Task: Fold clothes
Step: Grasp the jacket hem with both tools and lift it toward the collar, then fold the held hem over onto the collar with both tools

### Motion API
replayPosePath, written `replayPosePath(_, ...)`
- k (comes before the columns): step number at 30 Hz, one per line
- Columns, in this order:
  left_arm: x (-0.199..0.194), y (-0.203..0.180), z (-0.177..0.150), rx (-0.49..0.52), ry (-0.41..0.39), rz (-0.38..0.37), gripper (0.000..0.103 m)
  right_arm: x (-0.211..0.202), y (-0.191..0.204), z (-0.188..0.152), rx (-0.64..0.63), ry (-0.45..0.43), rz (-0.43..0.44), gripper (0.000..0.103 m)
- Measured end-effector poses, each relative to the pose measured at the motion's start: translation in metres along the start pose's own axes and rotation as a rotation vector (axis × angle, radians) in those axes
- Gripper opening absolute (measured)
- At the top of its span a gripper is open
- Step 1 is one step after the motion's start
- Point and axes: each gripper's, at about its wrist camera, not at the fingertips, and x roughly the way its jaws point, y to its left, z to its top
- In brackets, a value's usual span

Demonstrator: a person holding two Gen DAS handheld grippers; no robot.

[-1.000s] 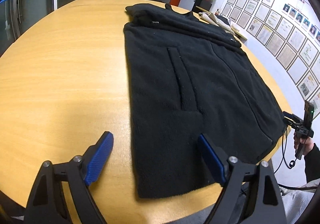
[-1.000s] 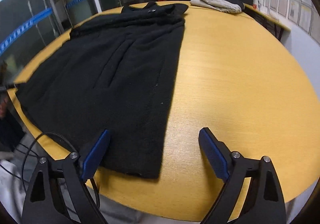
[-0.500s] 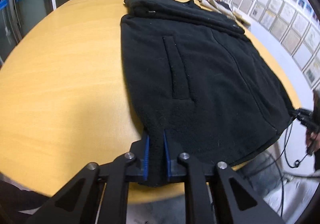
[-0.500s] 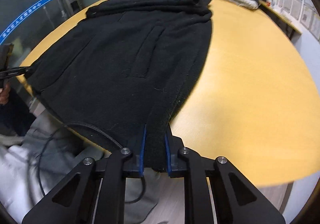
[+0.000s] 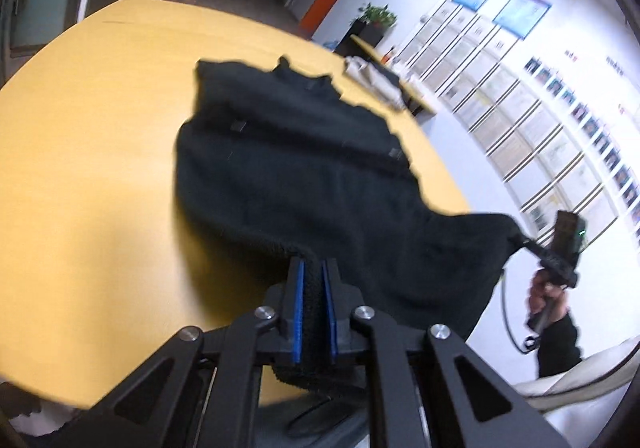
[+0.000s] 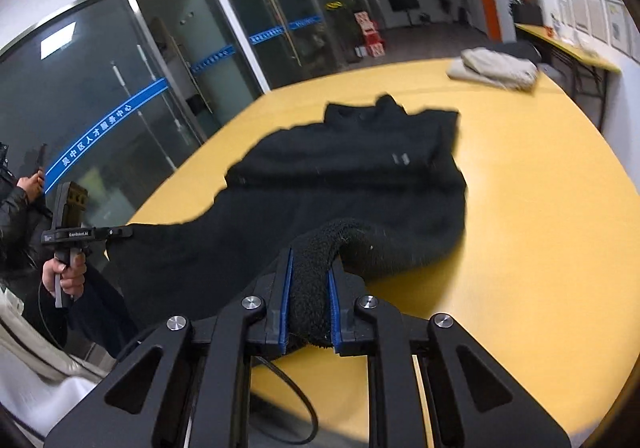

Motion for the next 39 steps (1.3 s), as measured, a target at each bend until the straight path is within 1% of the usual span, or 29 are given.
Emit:
replayPosePath(2, 0.003, 0.004, 0.022, -0.027, -0.017, -0.02, 0.007, 0.012, -0.001, 0.024, -0.014, -0.016, 0.004, 0.014)
replayPosePath(4, 0.007, 0.01, 0.044, -0.063, -0.04, -0.036, 0.001, 0.023, -0.005, 0.044, -0.02, -0.037, 0.007, 0.014)
replayPosePath(5, 0.009, 0.015, 0.057, -0.088, -0.055, -0.04, 0.001, 0.03, -0.008, 0.052, -0.023, -0.044, 0.009, 0.014)
replayPosePath(6, 0.012, 0.02, 0.072, -0.109, -0.069, -0.039, 0.001, 0.039, -0.01, 0.061, -0.026, -0.048, 0.013, 0.014)
replayPosePath(8, 0.019, 0.029, 0.094, -0.126, -0.079, -0.014, 0.001, 0.057, -0.015, 0.08, -0.028, -0.051, 0.023, 0.014)
replayPosePath(9, 0.024, 0.031, 0.104, -0.122, -0.077, 0.001, 0.001, 0.068, -0.018, 0.089, -0.028, -0.049, 0.028, 0.014)
replayPosePath(12, 0.036, 0.037, 0.114, -0.104, -0.034, 0.048, 0.001, 0.099, -0.024, 0.108, -0.029, -0.034, 0.038, 0.014)
replayPosePath(14, 0.051, 0.043, 0.113, -0.074, 0.033, 0.115, 0.001, 0.113, -0.025, 0.116, -0.039, -0.024, 0.042, 0.014)
replayPosePath(16, 0.063, 0.053, 0.098, -0.084, 0.112, 0.145, 0.002, 0.12, -0.025, 0.117, -0.047, -0.017, 0.053, 0.014)
replayPosePath(20, 0.08, 0.083, 0.038, -0.188, 0.31, 0.14, 0.007, 0.115, -0.031, 0.104, -0.029, -0.005, 0.06, 0.015)
replayPosePath(22, 0.075, 0.089, 0.007, -0.22, 0.361, 0.126, 0.015, 0.109, -0.034, 0.095, -0.012, 0.0, 0.059, 0.015)
replayPosePath(23, 0.074, 0.089, -0.009, -0.229, 0.378, 0.131, 0.018, 0.103, -0.035, 0.089, -0.005, 0.001, 0.057, 0.015)
replayPosePath(24, 0.073, 0.09, -0.025, -0.238, 0.395, 0.138, 0.027, 0.095, -0.036, 0.082, 0.002, 0.002, 0.054, 0.015)
replayPosePath(25, 0.07, 0.091, -0.041, -0.26, 0.398, 0.137, 0.04, 0.089, -0.036, 0.075, 0.006, 0.003, 0.051, 0.015)
replayPosePath(27, 0.065, 0.088, -0.063, -0.278, 0.401, 0.106, 0.051, 0.073, -0.037, 0.06, 0.011, 0.003, 0.049, 0.015)
replayPosePath(29, 0.061, 0.082, -0.08, -0.275, 0.405, 0.084, 0.055, 0.06, -0.036, 0.045, 0.013, 0.001, 0.048, 0.015)
replayPosePath(30, 0.06, 0.079, -0.085, -0.264, 0.402, 0.087, 0.064, 0.055, -0.036, 0.038, 0.014, -0.001, 0.048, 0.015)
replayPosePath(31, 0.058, 0.076, -0.089, -0.252, 0.398, 0.092, 0.069, 0.049, -0.035, 0.031, 0.015, -0.003, 0.047, 0.015)
replayPosePath(36, 0.053, 0.072, -0.102, -0.221, 0.383, 0.117, 0.072, 0.03, -0.028, 0.002, 0.01, -0.011, 0.046, 0.015)
replayPosePath(38, 0.051, 0.069, -0.104, -0.212, 0.393, 0.128, 0.074, 0.025, -0.024, -0.005, 0.001, -0.012, 0.046, 0.015)
replayPosePath(39, 0.049, 0.066, -0.104, -0.21, 0.405, 0.12, 0.078, 0.024, -0.023, -0.008, -0.003, -0.013, 0.047, 0.015)
